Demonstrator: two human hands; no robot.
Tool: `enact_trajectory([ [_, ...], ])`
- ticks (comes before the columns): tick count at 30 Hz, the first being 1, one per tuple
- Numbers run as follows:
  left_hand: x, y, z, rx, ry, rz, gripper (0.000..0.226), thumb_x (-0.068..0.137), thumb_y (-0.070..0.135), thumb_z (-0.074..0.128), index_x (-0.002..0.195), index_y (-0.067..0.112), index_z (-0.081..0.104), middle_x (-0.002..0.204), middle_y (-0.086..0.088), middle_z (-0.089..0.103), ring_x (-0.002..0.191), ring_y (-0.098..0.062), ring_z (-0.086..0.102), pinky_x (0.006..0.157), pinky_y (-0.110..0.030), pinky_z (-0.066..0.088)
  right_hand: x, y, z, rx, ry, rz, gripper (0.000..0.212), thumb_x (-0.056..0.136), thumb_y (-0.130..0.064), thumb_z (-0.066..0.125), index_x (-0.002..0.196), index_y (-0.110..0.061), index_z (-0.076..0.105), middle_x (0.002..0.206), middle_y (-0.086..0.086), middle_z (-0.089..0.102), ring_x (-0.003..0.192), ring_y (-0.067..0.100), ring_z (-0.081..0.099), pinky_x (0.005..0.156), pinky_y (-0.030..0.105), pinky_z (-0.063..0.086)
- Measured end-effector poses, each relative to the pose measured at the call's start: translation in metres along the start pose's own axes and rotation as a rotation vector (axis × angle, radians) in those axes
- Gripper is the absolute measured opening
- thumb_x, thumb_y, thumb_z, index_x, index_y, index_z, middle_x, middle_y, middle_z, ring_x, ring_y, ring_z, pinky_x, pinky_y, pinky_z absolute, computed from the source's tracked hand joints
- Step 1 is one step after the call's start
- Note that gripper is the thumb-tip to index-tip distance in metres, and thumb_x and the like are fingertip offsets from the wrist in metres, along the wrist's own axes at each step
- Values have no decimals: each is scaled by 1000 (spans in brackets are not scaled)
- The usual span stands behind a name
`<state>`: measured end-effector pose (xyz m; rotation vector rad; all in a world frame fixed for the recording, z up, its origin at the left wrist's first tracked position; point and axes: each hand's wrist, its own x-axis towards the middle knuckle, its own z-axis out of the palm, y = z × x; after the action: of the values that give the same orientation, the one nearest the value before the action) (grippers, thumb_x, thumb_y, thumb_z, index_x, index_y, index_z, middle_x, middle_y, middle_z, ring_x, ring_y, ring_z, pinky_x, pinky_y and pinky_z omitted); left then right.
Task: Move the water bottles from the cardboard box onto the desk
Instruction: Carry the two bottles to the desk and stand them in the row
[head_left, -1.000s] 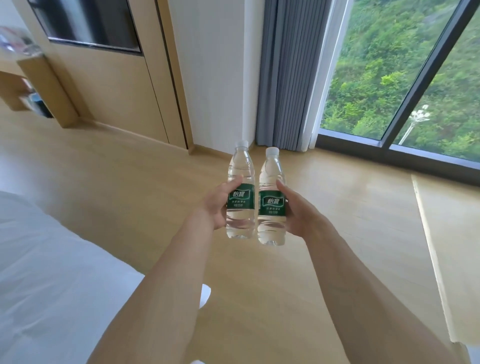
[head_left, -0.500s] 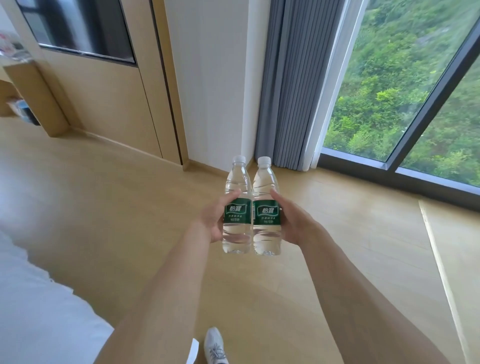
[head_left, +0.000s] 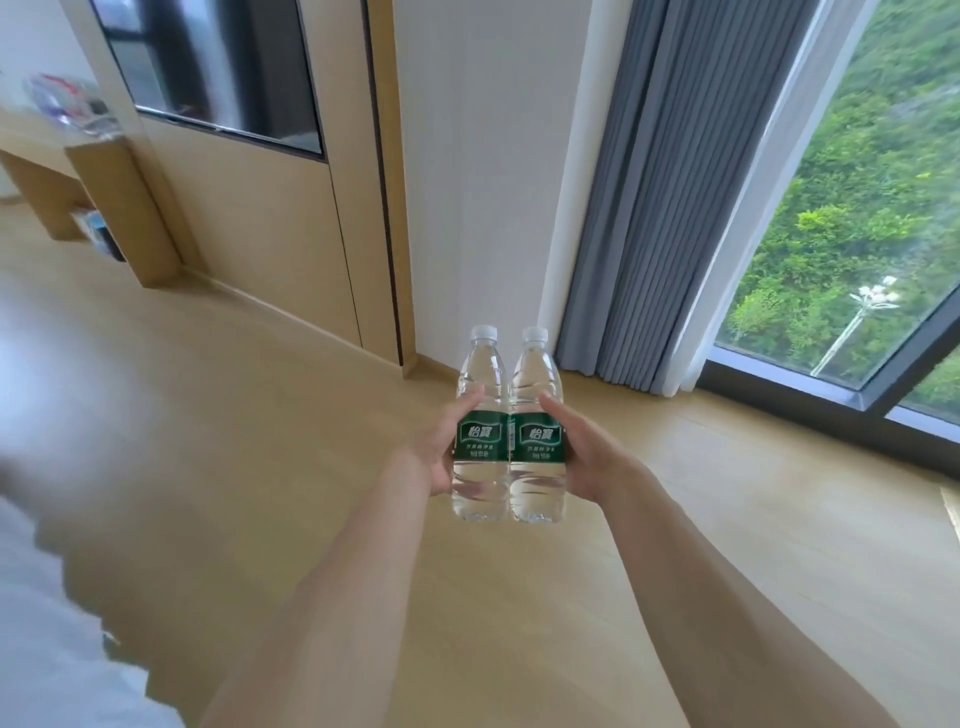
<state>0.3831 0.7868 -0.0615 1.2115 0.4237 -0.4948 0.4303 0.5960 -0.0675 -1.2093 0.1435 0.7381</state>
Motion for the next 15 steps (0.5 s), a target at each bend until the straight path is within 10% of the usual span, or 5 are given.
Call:
enact_trajectory([
  [4, 14, 24, -46, -66, 81, 36, 59, 85, 68, 63, 113, 16, 71, 119, -17, 72, 114, -41, 66, 102, -69, 42, 54, -11, 36, -60, -73, 38, 62, 86, -47, 69, 133, -8, 59, 126, 20, 68, 117, 37, 66, 97, 53, 53],
  [15, 49, 75, -184, -258, 433, 151, 59, 76, 62, 77, 112, 17, 66, 106, -14, 70, 106, -36, 68, 103, -68, 38, 223, -26, 146, -232, -344, 175, 54, 97, -47, 60, 132, -6, 62, 124, 21, 69, 116, 40, 66, 103, 59, 48],
])
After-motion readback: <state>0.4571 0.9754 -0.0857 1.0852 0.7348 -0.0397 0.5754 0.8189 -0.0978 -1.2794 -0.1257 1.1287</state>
